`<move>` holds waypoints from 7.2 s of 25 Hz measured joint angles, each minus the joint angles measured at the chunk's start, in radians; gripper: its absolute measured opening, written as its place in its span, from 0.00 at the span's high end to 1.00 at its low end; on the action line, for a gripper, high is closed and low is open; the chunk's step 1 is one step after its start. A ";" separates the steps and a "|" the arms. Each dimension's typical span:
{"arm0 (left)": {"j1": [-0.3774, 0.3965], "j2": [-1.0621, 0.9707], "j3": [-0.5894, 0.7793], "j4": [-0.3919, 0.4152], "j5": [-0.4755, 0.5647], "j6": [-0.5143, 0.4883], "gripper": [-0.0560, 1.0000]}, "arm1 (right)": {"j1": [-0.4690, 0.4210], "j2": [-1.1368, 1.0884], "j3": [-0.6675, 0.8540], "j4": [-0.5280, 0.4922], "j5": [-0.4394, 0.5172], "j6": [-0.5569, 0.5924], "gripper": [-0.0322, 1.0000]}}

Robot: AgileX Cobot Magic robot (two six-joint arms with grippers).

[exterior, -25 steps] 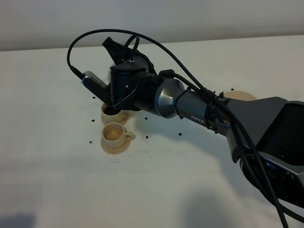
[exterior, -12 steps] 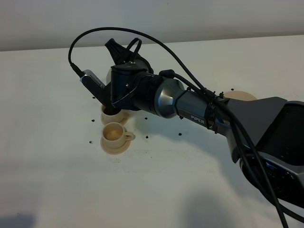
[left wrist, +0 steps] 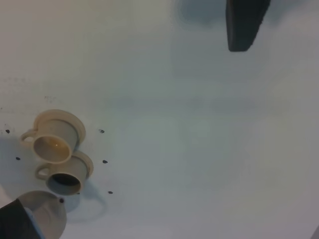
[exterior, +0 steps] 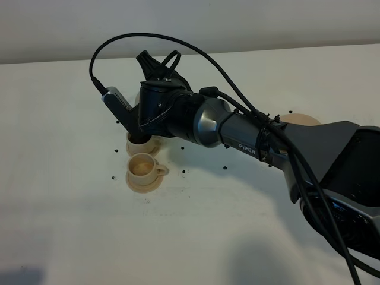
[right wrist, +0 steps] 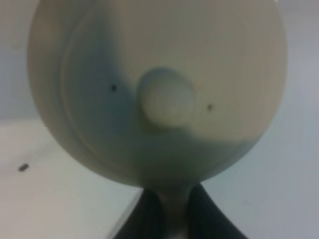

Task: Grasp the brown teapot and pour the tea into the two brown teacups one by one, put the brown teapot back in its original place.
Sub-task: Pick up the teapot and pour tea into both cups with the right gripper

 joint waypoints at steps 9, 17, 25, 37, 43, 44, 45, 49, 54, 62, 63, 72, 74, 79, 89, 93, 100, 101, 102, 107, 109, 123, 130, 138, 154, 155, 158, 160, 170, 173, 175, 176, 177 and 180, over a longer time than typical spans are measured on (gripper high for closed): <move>0.000 0.000 0.000 0.000 0.000 0.000 0.37 | -0.035 -0.045 0.000 0.060 0.048 0.197 0.84; 0.000 0.000 0.000 0.000 0.000 0.000 0.37 | -0.082 -0.086 0.000 0.209 0.142 0.337 0.84; 0.000 0.000 0.000 0.000 0.000 0.000 0.37 | -0.100 -0.141 0.000 0.348 0.177 0.437 0.84; 0.000 0.000 0.000 0.000 0.000 0.000 0.37 | -0.127 -0.169 0.034 0.439 0.262 0.558 0.84; 0.000 0.000 0.000 0.000 0.000 0.000 0.37 | -0.127 -0.276 0.166 0.484 0.208 0.607 0.84; 0.000 0.000 0.000 0.000 0.000 0.000 0.37 | -0.127 -0.285 0.181 0.498 0.203 0.611 0.84; 0.000 0.000 0.000 0.000 0.000 0.000 0.37 | -0.127 -0.294 0.197 0.514 0.199 0.617 0.84; 0.000 0.000 0.000 0.000 0.000 0.000 0.37 | -0.127 -0.299 0.223 0.588 0.195 0.620 0.84; 0.000 0.000 0.000 0.000 0.000 0.000 0.37 | -0.127 -0.299 0.223 0.687 0.187 0.623 0.84; 0.000 0.000 0.000 0.000 0.000 0.000 0.37 | -0.128 -0.238 0.223 0.764 0.187 0.623 0.84; 0.000 0.000 0.000 0.000 0.000 0.000 0.37 | -0.128 -0.232 0.223 0.767 0.187 0.623 0.84; 0.000 0.000 0.000 0.000 0.000 0.000 0.37 | -0.143 -0.229 0.223 0.784 0.171 0.625 0.84; 0.000 0.000 0.000 0.000 0.000 0.000 0.37 | -0.143 -0.229 0.223 0.785 0.161 0.625 0.84; 0.000 0.000 0.000 0.000 0.000 0.000 0.37 | -0.143 -0.223 0.223 0.786 0.157 0.625 0.84; 0.000 0.000 0.000 0.000 0.000 0.000 0.37 | -0.140 -0.246 0.224 0.732 0.191 0.625 0.84; 0.000 0.000 0.000 0.000 0.000 0.000 0.37 | -0.118 -0.286 0.224 0.665 0.207 0.626 0.84; 0.000 0.000 0.000 0.000 0.000 0.000 0.37 | -0.071 -0.310 0.225 0.594 0.220 0.656 0.84; 0.000 0.000 0.000 0.000 0.000 0.000 0.37 | -0.067 -0.312 0.236 0.589 0.216 0.657 0.84; 0.000 0.000 0.000 0.000 0.000 0.000 0.37 | -0.063 -0.321 0.253 0.586 0.209 0.657 0.84; 0.000 0.000 0.000 0.000 0.000 0.000 0.37 | -0.055 -0.379 0.389 0.579 0.149 0.671 0.84; 0.000 0.000 0.000 0.000 0.000 0.000 0.37 | -0.048 -0.400 0.427 0.564 0.144 0.675 0.84; 0.000 0.000 0.000 0.000 0.000 0.000 0.37 | 0.090 -0.444 0.562 0.323 0.065 0.675 0.84; 0.000 0.000 0.000 0.000 0.000 0.000 0.37 | 0.116 -0.407 0.562 0.198 0.046 0.668 0.84; 0.000 0.000 0.000 0.000 0.000 0.000 0.37 | 0.123 -0.374 0.562 0.070 0.033 0.653 0.84; 0.000 0.000 0.000 0.000 0.000 0.000 0.37 | 0.123 -0.319 0.562 -0.166 -0.031 0.651 0.84; 0.000 0.000 0.000 0.000 0.000 0.000 0.37 | 0.123 -0.314 0.562 -0.178 -0.036 0.651 0.84; 0.000 0.000 0.000 0.000 0.000 0.000 0.37 | 0.123 -0.297 0.562 -0.210 -0.043 0.652 0.84; 0.000 0.000 0.000 0.000 0.000 0.000 0.37 | 0.123 -0.289 0.562 -0.235 -0.046 0.652 0.84; 0.000 0.000 0.000 0.000 0.000 0.000 0.37 | 0.123 -0.251 0.562 -0.339 -0.055 0.672 0.84; 0.000 0.000 0.000 0.000 0.000 0.000 0.37 | 0.123 -0.248 0.562 -0.355 -0.055 0.672 0.84; 0.000 0.000 0.000 0.000 0.000 0.000 0.37 | 0.123 -0.248 0.562 -0.370 -0.055 0.672 0.84; 0.000 0.000 0.000 0.000 0.000 0.000 0.37 | 0.123 -0.248 0.562 -0.375 -0.055 0.672 0.84; 0.000 0.000 0.000 0.000 0.000 0.000 0.37 | 0.123 -0.248 0.562 -0.382 -0.055 0.672 0.84; 0.000 0.000 0.000 0.000 0.000 0.000 0.37 | 0.123 -0.248 0.562 -0.391 -0.056 0.672 0.84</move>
